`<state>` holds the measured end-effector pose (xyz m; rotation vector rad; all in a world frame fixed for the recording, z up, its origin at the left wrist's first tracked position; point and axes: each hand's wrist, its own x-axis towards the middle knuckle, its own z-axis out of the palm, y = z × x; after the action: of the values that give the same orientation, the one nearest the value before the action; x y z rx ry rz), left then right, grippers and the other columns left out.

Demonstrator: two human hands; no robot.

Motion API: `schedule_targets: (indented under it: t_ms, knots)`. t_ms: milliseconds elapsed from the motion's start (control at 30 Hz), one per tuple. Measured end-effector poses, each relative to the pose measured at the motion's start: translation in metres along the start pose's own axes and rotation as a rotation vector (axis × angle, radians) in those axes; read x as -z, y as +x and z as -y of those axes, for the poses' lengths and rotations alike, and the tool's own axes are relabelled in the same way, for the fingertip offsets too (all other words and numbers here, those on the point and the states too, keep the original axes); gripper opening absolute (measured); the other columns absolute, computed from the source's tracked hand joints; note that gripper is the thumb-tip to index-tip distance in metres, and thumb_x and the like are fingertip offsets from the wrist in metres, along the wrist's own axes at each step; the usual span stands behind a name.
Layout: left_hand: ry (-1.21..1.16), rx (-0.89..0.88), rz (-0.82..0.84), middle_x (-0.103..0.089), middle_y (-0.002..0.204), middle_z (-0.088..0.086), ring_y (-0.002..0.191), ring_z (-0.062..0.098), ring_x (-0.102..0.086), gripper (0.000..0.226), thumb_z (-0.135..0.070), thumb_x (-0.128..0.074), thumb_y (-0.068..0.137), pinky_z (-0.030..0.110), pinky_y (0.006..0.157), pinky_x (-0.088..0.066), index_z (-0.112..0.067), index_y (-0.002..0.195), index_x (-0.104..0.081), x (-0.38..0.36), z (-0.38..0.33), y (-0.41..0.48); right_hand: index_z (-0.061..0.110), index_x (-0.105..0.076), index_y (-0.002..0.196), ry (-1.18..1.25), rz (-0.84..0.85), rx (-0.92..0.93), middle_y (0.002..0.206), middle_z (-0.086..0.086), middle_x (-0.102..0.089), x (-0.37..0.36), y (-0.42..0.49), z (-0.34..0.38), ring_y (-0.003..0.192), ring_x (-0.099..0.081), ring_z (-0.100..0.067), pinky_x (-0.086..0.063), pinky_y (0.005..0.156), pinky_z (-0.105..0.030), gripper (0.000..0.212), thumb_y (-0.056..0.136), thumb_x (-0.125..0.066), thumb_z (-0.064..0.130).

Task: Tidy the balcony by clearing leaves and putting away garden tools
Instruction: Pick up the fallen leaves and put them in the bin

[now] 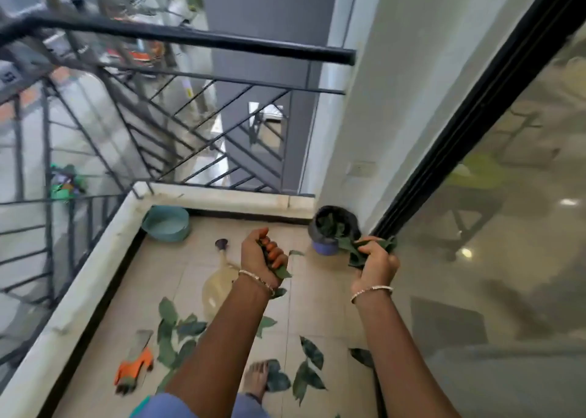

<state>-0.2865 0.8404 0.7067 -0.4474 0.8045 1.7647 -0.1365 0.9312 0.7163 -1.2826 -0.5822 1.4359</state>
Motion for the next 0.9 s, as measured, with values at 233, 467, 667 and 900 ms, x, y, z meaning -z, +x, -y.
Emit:
schedule_targets:
  t_ms: [233,467,667,900]
  knots:
    - [0.170,0.134,-0.021,-0.023,0.046,-0.006,0.034,0.011,-0.018,0.039,-0.019,-0.053,0.090,0.018,0.031,-0.017,-0.021,0.057,-0.032,-0.063,-0.001,0.079,0.008,-0.057,0.064,0.098,-0.231,-0.008,0.061,-0.006,-0.056,-0.018,0.065,0.023,0.055,-0.053,-0.023,-0.042,0.049,-0.025,0.016,0.063,-0.052,-0.007]
    - [0.279,0.216,-0.047,-0.024,0.050,-0.005,0.035,0.010,-0.021,0.027,-0.013,-0.046,0.086,0.016,0.032,-0.016,-0.021,0.063,-0.034,-0.106,0.020,0.159,0.009,-0.056,0.069,0.149,-0.472,-0.047,0.066,-0.005,-0.055,-0.016,0.127,0.020,0.058,-0.054,-0.022,-0.042,0.055,-0.027,0.023,0.074,-0.050,-0.013]
    - [0.362,0.263,-0.088,-0.023,0.051,-0.004,0.037,0.011,-0.021,0.026,-0.010,-0.040,0.083,0.018,0.032,-0.018,-0.021,0.063,-0.028,-0.141,0.051,0.238,0.011,-0.058,0.073,0.143,-0.571,-0.102,0.071,-0.006,-0.057,-0.021,0.205,0.014,0.063,-0.055,-0.023,-0.045,0.061,-0.031,0.025,0.076,-0.051,-0.013]
    - [0.383,0.259,-0.205,-0.021,0.052,-0.003,0.039,0.012,-0.023,0.027,-0.004,-0.034,0.079,0.019,0.033,-0.018,-0.022,0.062,-0.023,-0.181,0.081,0.342,0.011,-0.059,0.073,0.063,-0.596,-0.201,0.072,-0.007,-0.058,-0.041,0.327,0.003,0.064,-0.056,-0.025,-0.046,0.058,-0.031,0.024,0.076,-0.053,-0.012]
